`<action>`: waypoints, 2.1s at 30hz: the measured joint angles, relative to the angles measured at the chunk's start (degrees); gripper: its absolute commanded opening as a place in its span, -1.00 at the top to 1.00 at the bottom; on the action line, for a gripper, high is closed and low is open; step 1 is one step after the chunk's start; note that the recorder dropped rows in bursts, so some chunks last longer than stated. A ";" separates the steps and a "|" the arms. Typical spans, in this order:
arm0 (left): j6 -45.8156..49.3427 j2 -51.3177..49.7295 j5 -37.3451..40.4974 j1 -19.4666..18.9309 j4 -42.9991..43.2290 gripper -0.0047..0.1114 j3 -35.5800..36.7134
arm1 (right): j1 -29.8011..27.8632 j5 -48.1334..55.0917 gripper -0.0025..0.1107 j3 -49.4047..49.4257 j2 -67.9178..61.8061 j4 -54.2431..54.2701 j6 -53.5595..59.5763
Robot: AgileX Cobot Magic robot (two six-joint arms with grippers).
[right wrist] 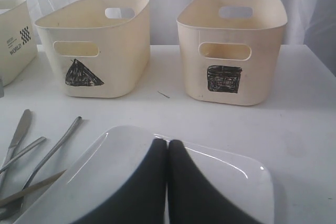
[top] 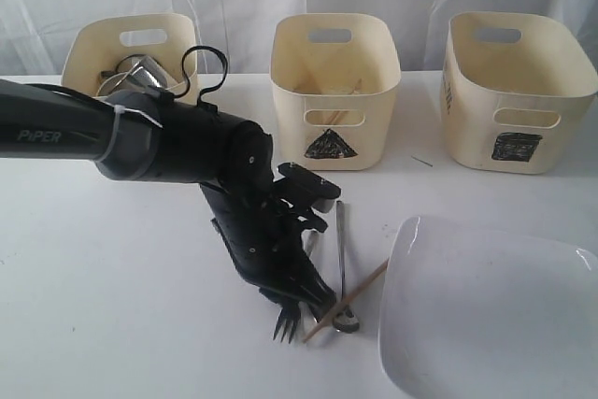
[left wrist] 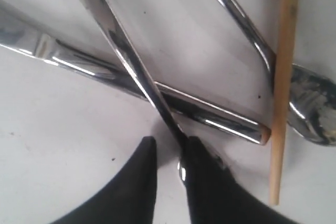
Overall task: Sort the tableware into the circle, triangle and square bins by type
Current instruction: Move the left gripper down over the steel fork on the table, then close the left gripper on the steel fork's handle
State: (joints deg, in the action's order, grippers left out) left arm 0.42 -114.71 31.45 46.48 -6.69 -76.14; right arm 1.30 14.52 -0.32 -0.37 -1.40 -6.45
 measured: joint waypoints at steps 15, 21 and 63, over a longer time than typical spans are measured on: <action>-1.45 0.49 4.60 0.12 8.41 0.92 -0.12 | 0.00 0.00 0.96 0.00 0.00 0.00 0.00; -1.67 1.40 5.77 0.12 10.69 0.92 0.27 | 0.00 0.00 0.96 0.00 0.00 0.00 0.00; -10.81 2.10 -7.40 0.12 4.29 0.20 1.12 | 0.00 0.00 0.96 0.00 0.00 0.00 0.00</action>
State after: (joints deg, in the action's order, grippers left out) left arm -10.38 -112.61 24.05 46.60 -2.39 -75.03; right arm 1.30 14.52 -0.32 -0.37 -1.40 -6.45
